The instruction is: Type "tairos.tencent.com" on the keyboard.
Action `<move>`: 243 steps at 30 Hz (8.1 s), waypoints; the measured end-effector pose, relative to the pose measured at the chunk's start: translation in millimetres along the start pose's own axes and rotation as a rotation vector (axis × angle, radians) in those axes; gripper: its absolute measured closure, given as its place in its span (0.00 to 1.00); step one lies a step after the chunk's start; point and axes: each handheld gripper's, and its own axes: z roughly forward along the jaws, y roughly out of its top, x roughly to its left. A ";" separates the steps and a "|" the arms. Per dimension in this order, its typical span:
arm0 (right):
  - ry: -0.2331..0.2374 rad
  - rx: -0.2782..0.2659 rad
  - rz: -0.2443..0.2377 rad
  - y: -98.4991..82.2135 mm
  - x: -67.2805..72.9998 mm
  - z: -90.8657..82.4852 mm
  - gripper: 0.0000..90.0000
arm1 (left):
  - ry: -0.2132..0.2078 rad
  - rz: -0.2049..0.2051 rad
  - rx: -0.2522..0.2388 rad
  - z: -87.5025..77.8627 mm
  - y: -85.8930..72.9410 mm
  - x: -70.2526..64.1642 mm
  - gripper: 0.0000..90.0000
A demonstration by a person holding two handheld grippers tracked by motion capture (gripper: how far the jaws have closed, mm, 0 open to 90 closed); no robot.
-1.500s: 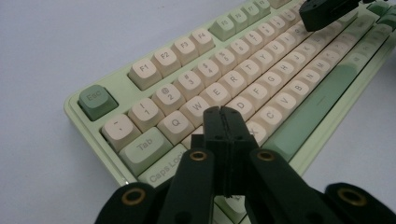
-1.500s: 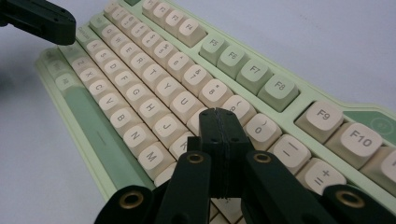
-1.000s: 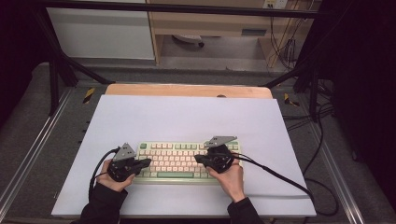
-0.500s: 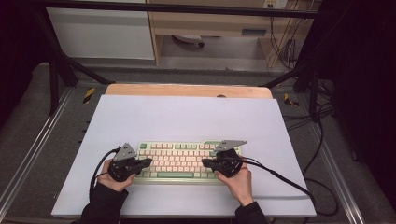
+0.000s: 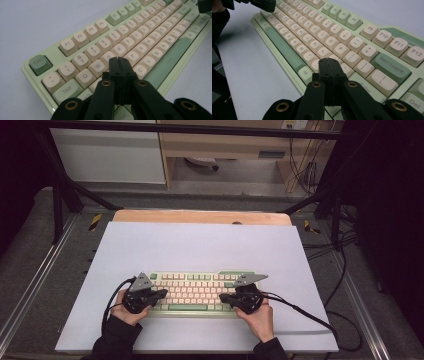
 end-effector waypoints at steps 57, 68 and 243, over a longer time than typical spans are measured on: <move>0.018 -0.010 -0.005 -0.3 7.0 19.3 1.00 | -0.008 -0.008 -0.005 -6.7 -7.2 4.0 1.00; 0.018 -0.003 -0.016 0.6 9.1 30.0 1.00 | -0.009 -0.010 -0.005 -7.1 -7.3 4.8 1.00; -0.017 -0.007 -0.021 -3.2 -6.3 2.3 1.00 | 0.036 -0.003 0.024 29.1 12.3 1.6 1.00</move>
